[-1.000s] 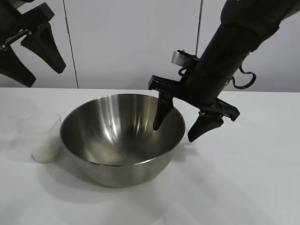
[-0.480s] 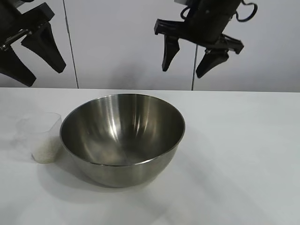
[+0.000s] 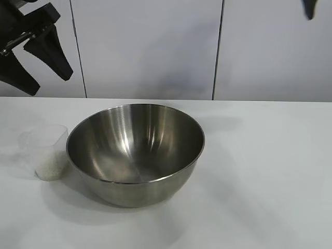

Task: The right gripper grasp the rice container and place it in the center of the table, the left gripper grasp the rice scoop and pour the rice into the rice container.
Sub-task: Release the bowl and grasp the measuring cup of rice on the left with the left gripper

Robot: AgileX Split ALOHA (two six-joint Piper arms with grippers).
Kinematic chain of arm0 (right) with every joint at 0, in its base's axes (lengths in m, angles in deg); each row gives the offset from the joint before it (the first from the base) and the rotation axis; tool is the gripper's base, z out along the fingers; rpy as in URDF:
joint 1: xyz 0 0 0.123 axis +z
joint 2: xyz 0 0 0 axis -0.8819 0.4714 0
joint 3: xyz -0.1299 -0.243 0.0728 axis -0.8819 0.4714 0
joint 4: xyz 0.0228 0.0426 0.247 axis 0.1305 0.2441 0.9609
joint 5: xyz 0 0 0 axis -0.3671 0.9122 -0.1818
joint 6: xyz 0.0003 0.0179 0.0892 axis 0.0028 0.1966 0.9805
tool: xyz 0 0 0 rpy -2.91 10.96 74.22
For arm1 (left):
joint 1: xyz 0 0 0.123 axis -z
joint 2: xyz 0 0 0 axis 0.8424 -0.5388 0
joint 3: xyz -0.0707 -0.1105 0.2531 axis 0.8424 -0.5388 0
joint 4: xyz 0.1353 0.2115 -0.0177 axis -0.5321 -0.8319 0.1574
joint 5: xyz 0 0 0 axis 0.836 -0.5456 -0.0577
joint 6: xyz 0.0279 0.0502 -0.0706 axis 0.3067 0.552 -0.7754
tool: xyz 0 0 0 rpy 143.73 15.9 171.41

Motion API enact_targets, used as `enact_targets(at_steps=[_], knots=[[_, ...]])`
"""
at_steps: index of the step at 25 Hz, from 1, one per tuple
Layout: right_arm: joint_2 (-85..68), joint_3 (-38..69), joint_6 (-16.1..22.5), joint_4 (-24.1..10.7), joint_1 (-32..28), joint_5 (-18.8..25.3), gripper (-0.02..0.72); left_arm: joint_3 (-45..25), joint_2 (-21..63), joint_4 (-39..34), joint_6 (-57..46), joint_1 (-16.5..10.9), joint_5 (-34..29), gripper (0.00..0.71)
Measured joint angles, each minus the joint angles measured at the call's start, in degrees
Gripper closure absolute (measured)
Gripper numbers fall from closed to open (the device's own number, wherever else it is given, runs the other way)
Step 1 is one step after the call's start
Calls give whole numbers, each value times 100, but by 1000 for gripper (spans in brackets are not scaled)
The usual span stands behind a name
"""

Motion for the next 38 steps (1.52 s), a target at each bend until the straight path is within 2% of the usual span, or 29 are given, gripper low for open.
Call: enact_targets(at_steps=[3, 9, 11, 13, 15, 20, 27, 31, 38], knots=[[-1051, -2, -12, 452, 6, 56, 252, 0, 0, 0, 0, 0, 0, 208], [-3175, 592, -462, 2296, 24, 102, 252, 0, 0, 0, 0, 0, 0, 208], [-3885, 1074, -594, 2753, 32, 102, 252, 0, 0, 0, 0, 0, 0, 208], [-4480, 1729, -679, 3052, 32, 102, 252, 0, 0, 0, 0, 0, 0, 208], [-5083, 2422, -730, 3174, 32, 102, 252, 0, 0, 0, 0, 0, 0, 208], [-6311, 4367, -770, 3219, 32, 56, 252, 0, 0, 0, 0, 0, 0, 208], [-7307, 6480, -772, 3195, 32, -633, 252, 0, 0, 0, 0, 0, 0, 208], [-7468, 7138, -832, 3133, 32, -813, 252, 0, 0, 0, 0, 0, 0, 208], [-7599, 7578, -1094, 3129, 32, -1005, 252, 0, 0, 0, 0, 0, 0, 208]])
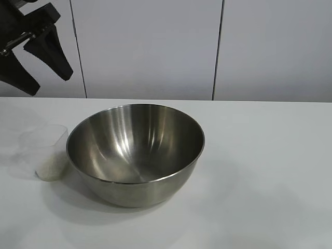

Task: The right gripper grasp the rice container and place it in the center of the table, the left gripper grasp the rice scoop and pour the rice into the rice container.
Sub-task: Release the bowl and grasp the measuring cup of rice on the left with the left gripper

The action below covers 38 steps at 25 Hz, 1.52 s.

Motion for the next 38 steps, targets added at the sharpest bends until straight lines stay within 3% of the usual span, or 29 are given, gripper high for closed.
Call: enact_targets(at_steps=[31, 38], knots=[[-90, 247, -106, 222, 0, 15, 252, 0, 0, 0, 0, 0, 21, 208], [-90, 247, -106, 222, 0, 15, 252, 0, 0, 37, 0, 0, 366, 208]])
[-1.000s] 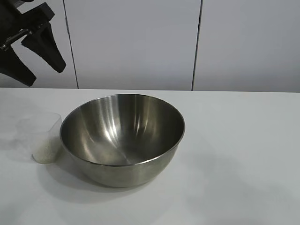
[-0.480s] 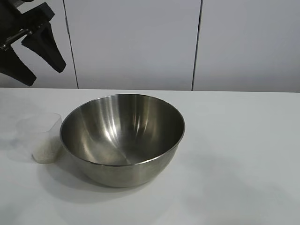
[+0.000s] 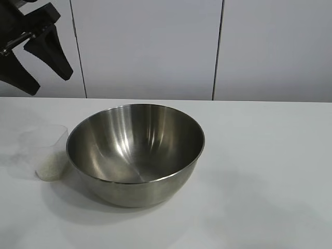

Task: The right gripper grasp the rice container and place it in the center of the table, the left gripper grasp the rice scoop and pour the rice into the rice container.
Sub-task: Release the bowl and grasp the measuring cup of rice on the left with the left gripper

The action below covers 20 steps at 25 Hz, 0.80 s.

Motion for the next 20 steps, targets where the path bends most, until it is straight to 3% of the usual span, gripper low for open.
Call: enact_targets(at_steps=[4, 12, 17, 20], knots=[[0, 0, 0, 4, 0, 7, 252, 0, 0, -6, 50, 0, 134, 208], [0, 0, 0, 4, 0, 7, 252, 0, 368, -463, 560, -4, 1392, 235], [0, 0, 0, 4, 0, 7, 252, 0, 1165, -1403, 464, -4, 1885, 236], [0, 0, 0, 4, 0, 7, 252, -79, 1761, -2351, -273, -4, 2225, 236]])
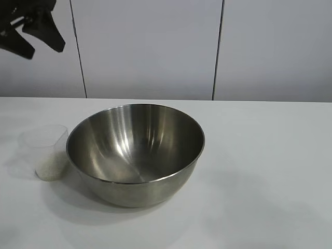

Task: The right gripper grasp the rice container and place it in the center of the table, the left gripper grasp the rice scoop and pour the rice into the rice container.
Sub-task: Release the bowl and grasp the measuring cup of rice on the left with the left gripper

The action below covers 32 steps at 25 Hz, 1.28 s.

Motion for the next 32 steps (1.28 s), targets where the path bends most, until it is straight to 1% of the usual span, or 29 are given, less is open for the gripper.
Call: enact_targets(at_steps=[3, 5, 7, 10, 13, 15, 17, 19, 22, 24, 26, 29, 32], knots=[[0, 0, 0, 0, 0, 0, 252, -431, 618, -947, -1268, 0, 494, 236], [0, 0, 0, 0, 0, 0, 252, -910, 1009, -1503, -1977, 0, 863, 235], [0, 0, 0, 0, 0, 0, 252, -1574, 1406, -2038, -2684, 0, 1288, 235], [0, 0, 0, 0, 0, 0, 252, -2694, 1879, -2734, -3569, 0, 2267, 235], [0, 0, 0, 0, 0, -8, 252, -3748, 2110, -3329, -4136, 0, 3475, 235], [0, 0, 0, 0, 0, -8, 252, -4332, 2095, -3647, -4277, 0, 4215, 235], [0, 0, 0, 0, 0, -8, 252, -4707, 1941, -3967, -4269, 0, 4761, 235], [0, 0, 0, 0, 0, -8, 252, -4928, 1676, -4422, -4173, 0, 5188, 235], [0, 0, 0, 0, 0, -8, 252, -4999, 1132, -5118, -4072, 0, 5559, 235], [0, 0, 0, 0, 0, -8, 252, -4999, 742, -5276, -4047, -15, 5800, 235], [0, 0, 0, 0, 0, -8, 252, -4999, 424, -5348, -3941, -103, 6045, 235], [0, 0, 0, 0, 0, -8, 252, -4999, 77, -5372, -3677, -296, 6108, 235], [0, 0, 0, 0, 0, -8, 252, -4999, -35, -5372, -3394, -477, 6102, 235]])
